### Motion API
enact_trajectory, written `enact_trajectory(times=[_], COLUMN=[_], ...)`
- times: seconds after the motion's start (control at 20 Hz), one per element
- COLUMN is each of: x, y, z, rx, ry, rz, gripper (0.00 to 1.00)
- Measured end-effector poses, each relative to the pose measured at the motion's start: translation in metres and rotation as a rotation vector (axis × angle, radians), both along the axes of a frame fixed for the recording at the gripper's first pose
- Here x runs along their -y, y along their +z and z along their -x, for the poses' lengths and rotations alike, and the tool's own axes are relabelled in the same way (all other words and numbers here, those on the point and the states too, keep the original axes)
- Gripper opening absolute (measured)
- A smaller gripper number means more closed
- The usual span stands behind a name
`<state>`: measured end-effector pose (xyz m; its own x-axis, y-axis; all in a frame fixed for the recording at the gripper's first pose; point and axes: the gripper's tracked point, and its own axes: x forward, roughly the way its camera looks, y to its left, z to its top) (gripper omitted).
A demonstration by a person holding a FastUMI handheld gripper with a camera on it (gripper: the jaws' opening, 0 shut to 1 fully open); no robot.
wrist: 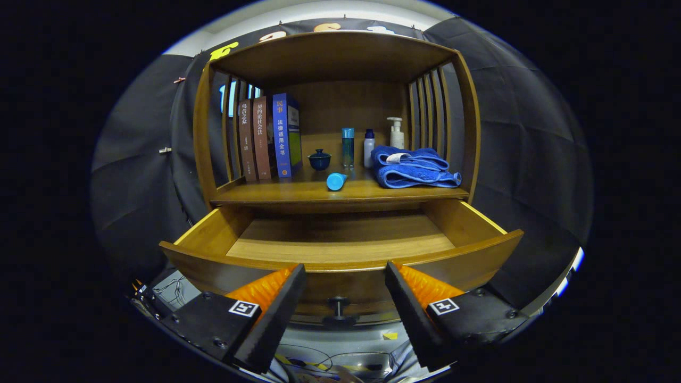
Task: Pull open the drawer, take out the items inside it, and place them on the countertop above the cabinet.
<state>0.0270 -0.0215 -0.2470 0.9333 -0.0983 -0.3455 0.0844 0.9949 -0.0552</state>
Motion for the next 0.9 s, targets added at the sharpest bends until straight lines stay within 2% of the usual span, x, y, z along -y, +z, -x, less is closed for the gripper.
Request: enact_trajectory(times=[0.5,0.9], x=[0.006,0.008], y=[-0.006,-0.009], z=[-0.083,-0.128], rx=[-0.024,-0.038], ry=[0.0,-0.006], rz=[0.006,0.001], gripper=[1.0,1.0])
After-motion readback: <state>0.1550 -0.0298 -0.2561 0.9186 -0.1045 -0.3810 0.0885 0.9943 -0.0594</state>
